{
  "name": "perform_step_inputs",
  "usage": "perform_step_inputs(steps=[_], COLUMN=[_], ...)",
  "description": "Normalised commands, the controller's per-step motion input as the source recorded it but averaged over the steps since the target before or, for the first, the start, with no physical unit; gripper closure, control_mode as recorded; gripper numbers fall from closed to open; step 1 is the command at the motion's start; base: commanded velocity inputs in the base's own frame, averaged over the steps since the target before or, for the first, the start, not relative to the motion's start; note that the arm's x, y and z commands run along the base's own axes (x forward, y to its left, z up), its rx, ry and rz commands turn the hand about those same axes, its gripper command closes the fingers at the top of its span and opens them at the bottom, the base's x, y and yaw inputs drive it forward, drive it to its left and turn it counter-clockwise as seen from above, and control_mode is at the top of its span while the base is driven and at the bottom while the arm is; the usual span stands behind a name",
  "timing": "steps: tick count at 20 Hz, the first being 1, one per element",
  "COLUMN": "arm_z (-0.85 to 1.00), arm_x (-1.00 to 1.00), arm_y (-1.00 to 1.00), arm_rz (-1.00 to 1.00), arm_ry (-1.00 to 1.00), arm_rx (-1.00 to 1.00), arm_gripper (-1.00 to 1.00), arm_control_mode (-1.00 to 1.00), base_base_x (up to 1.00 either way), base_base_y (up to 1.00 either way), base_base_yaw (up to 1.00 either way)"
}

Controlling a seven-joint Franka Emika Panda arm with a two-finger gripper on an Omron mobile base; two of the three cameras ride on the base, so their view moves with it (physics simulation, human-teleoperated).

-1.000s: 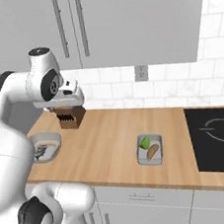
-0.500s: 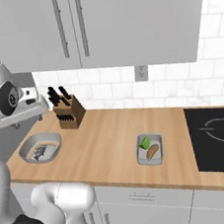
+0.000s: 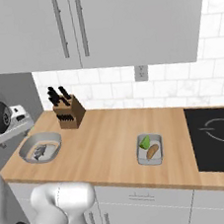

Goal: Take the meat container that has the fish and place it on the second highest rack of the freezer. Then take the vegetable container that has the lemon wedge and sweet potato and place it on the highest rack of the freezer.

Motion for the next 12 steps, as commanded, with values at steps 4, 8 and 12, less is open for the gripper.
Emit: perform_step_inputs(steps=[4, 8, 12], arm_z=[-0.73, -0.66, -0.66], arm_x=[0.58, 0.67, 0.43], arm_y=[0.25, 0.34, 0.44], arm_rz=[0.1, 0.1, 0.1], arm_ry=[0.17, 0.13, 0.06], arm_rx=[0.0, -0.02, -0.09], arm_gripper=[-1.0, -1.0, -1.0], arm_control_mode=[-1.0, -1.0, -1.0], base_base_x=[0.0, 0.0, 0.0], base_base_y=[0.0, 0.0, 0.0], base_base_yaw=[0.0, 0.0, 0.0])
